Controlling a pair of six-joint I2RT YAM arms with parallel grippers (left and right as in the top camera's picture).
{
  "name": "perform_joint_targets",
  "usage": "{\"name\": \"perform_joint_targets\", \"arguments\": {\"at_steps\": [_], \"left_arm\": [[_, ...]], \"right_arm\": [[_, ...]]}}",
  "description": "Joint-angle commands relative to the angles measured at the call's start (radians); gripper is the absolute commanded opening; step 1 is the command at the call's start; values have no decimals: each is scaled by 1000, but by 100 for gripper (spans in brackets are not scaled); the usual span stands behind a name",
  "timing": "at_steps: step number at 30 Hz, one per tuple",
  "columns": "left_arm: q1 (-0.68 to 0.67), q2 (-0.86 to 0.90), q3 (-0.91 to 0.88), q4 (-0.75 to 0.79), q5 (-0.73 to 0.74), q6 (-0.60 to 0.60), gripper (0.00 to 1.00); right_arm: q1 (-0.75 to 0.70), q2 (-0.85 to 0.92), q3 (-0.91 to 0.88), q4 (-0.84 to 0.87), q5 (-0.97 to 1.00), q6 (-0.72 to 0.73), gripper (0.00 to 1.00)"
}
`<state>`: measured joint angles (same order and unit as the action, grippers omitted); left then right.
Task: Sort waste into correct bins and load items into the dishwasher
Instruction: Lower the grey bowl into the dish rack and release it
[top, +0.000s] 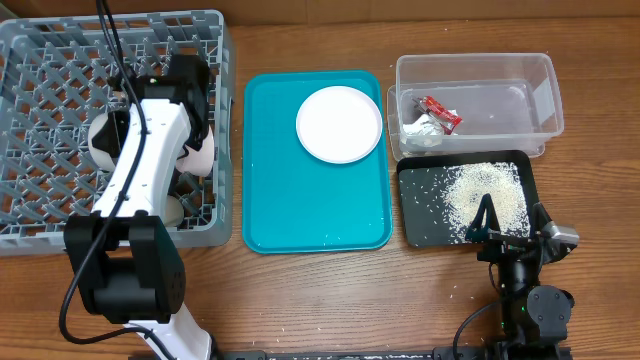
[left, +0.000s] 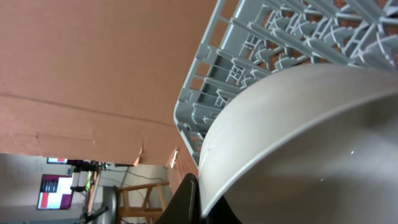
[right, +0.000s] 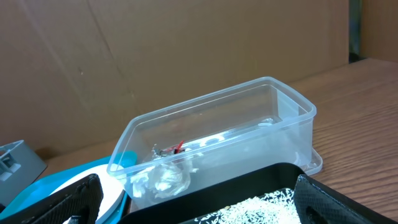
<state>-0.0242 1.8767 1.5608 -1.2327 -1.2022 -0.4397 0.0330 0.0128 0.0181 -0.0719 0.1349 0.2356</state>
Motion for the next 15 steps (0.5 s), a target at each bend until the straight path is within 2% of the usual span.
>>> {"name": "perform_joint_targets", "arguments": {"at_steps": [1,15], "left_arm": [[3,16,-56,26,-28,10,4],[-10,106,-88,65,-20,51,4]], "right_arm": [[-4,-10,-10,5,-2,0,100],[-4,-10,-10,5,-2,0,100]]}}
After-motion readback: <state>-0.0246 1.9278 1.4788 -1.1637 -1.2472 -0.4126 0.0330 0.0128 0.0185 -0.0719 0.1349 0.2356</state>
